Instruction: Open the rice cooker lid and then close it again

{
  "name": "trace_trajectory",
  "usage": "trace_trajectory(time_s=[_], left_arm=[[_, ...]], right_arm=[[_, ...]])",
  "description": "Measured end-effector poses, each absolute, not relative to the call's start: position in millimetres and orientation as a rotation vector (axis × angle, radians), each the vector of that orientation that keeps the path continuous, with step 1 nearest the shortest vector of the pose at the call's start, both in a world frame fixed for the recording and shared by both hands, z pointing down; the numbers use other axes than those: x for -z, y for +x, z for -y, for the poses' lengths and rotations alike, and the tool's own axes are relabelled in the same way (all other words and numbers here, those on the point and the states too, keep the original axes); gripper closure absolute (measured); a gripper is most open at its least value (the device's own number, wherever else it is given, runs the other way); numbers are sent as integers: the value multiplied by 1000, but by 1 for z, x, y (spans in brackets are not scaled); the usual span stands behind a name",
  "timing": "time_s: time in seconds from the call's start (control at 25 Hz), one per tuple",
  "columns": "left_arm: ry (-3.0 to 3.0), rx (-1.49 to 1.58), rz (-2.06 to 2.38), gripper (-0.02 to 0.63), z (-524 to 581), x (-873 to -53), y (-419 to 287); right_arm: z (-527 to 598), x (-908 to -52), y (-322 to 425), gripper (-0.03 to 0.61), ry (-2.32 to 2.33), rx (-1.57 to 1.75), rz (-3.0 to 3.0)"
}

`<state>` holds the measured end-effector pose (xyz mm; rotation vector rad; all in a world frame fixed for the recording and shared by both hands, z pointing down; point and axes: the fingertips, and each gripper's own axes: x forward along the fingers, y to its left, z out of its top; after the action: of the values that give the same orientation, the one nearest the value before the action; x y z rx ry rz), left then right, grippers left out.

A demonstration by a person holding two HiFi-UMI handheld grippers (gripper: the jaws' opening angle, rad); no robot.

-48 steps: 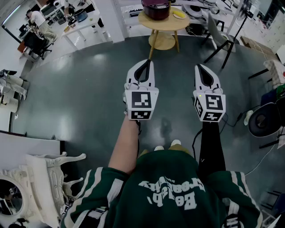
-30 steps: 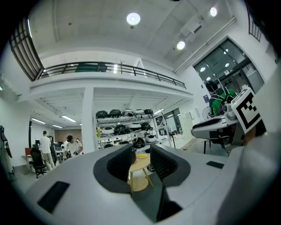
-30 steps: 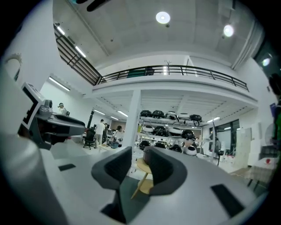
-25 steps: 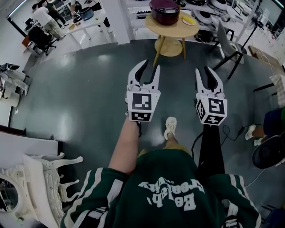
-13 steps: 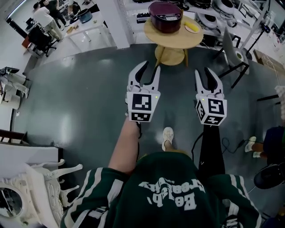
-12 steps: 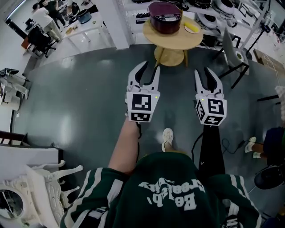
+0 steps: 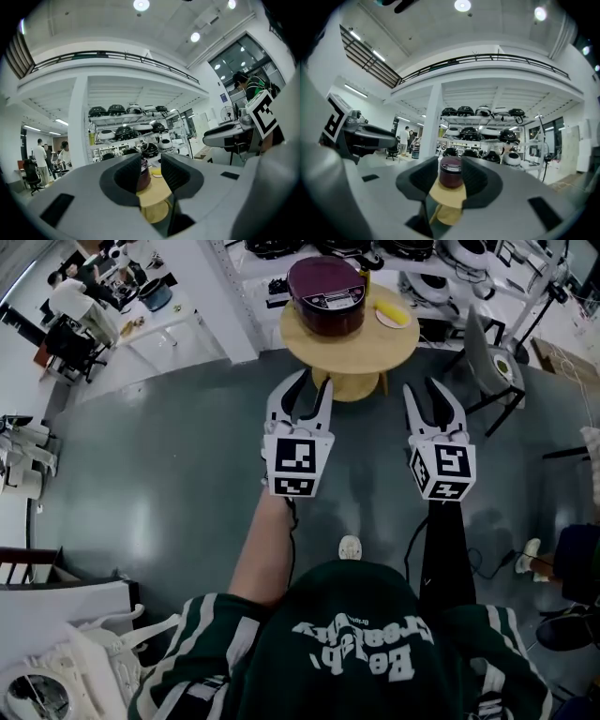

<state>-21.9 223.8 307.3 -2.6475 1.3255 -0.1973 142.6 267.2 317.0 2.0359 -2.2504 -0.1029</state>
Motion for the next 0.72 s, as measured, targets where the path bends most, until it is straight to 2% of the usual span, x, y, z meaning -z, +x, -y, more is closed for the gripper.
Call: trace_trajectory(time_s=[0.36, 0.72], left_arm=[[-2654, 195, -1313, 495, -146, -309, 15], [-2657, 233, -1342, 492, -99, -329, 5]], right_arm=[[-188, -319, 185, 408, 2064, 74, 2244], [-134, -334, 171, 407, 2010, 57, 2284]])
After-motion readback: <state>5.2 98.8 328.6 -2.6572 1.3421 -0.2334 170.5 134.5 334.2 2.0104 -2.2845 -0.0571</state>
